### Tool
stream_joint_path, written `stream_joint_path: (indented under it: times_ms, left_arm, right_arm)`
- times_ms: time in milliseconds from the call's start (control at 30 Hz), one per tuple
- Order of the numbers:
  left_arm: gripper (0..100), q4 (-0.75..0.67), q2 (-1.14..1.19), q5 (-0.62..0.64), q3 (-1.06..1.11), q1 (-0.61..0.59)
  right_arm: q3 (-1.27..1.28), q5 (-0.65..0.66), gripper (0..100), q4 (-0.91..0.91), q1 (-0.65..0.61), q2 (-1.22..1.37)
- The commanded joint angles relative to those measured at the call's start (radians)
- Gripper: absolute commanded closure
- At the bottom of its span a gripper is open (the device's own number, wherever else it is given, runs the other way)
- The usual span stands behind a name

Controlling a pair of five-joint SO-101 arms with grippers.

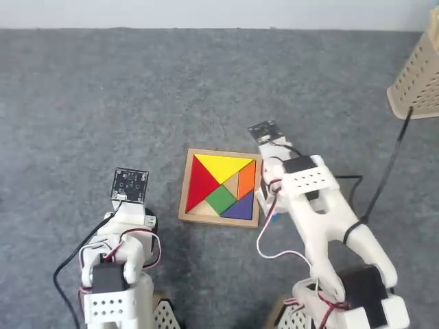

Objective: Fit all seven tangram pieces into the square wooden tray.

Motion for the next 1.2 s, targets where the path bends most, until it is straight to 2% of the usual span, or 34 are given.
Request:
stream_joint_path:
  times_ms: [0,367,600,767,900,1167]
  left_arm:
    - [93,0.0,-0.021,0.008,-0.01,0.002]
    - [93,0.0,-0.021,0.008,-0.01,0.002]
    - [93,0.0,-0.021,0.008,-0.01,0.002]
    - [93,0.0,-0.021,0.008,-0.01,0.002]
    - [93,0.0,-0.021,0.008,-0.01,0.002]
    - [93,0.0,-0.021,0.008,-0.01,0.002]
  right_arm:
    - [-0.064,0.054,98.3,0.016,-0.044,-0.058]
    - [-0.103,0.138,98.3,0.044,-0.091,-0.048]
    - [-0.285,0.14,98.3,0.133,-0.223,-0.045]
    - [-0.311,0.227,98.3,0.125,-0.314,-0.045]
    - [-0.331,0.249,98.3,0.124,-0.352,-0.039]
    - [-0.52,0.279,98.3,0.131,-0.38,0.236]
